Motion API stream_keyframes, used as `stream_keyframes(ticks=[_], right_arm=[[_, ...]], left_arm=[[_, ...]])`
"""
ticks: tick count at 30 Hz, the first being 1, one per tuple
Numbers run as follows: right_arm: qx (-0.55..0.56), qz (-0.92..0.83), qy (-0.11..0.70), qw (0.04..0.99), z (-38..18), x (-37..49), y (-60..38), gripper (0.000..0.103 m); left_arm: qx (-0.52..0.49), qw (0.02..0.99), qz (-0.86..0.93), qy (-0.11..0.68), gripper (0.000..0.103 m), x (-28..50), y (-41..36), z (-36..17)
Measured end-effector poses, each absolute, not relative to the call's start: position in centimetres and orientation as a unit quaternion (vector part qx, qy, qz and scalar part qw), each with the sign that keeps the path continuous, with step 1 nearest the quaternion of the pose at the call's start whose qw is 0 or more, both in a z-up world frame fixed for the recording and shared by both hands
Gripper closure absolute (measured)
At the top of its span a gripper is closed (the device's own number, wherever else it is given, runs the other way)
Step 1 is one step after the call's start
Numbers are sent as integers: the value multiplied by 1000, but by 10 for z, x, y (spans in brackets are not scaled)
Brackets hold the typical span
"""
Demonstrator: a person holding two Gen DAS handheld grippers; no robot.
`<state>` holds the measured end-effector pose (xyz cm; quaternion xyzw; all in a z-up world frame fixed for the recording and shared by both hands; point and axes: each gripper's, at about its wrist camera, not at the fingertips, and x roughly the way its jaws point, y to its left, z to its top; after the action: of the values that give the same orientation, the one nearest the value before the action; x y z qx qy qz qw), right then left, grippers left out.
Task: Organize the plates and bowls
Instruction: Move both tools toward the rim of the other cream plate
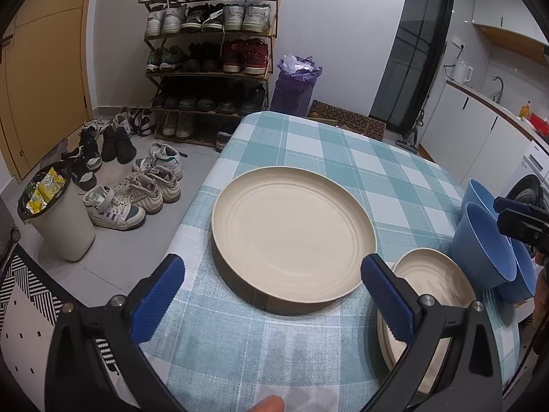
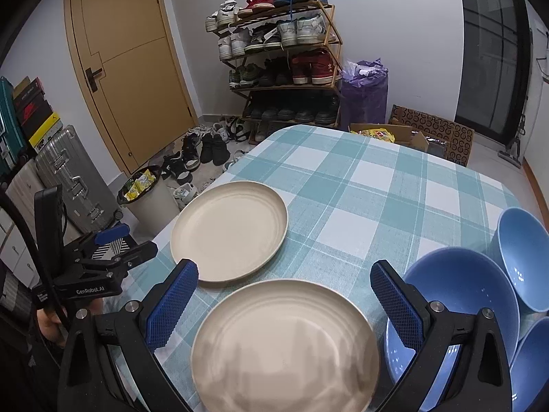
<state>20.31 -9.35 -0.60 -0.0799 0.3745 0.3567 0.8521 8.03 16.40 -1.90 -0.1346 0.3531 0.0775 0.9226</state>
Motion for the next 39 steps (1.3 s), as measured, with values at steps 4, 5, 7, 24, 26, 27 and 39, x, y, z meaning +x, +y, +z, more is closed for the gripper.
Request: stream_keyframes(ticks=[4,5,7,24,26,27,39], right_arm=[[-77,358,377,851,-7,211,-88,1],[-77,357,378,851,-7,213,-86,1],[-78,357,380,850,-8,216,-83,1],[-84,357,400,840,-23,247,-52,1],[-84,357,402,839,-25,250,-49,1],[-84,357,404,838,-26,252,-47,1],[-92,350,429,828,-54,268,-23,1]], left_arm=[[-140,921,80,356,0,86,169,-21],[-141,920,83,357,0,88,171,-21],[-144,918,85,359,0,90,174,-23],[-154,910,98,372,0,111,192,-33],[-154,908,103,375,0,114,194,-35],[-153,907,106,378,0,115,195,-36],[-158,898,116,394,0,121,206,-54]])
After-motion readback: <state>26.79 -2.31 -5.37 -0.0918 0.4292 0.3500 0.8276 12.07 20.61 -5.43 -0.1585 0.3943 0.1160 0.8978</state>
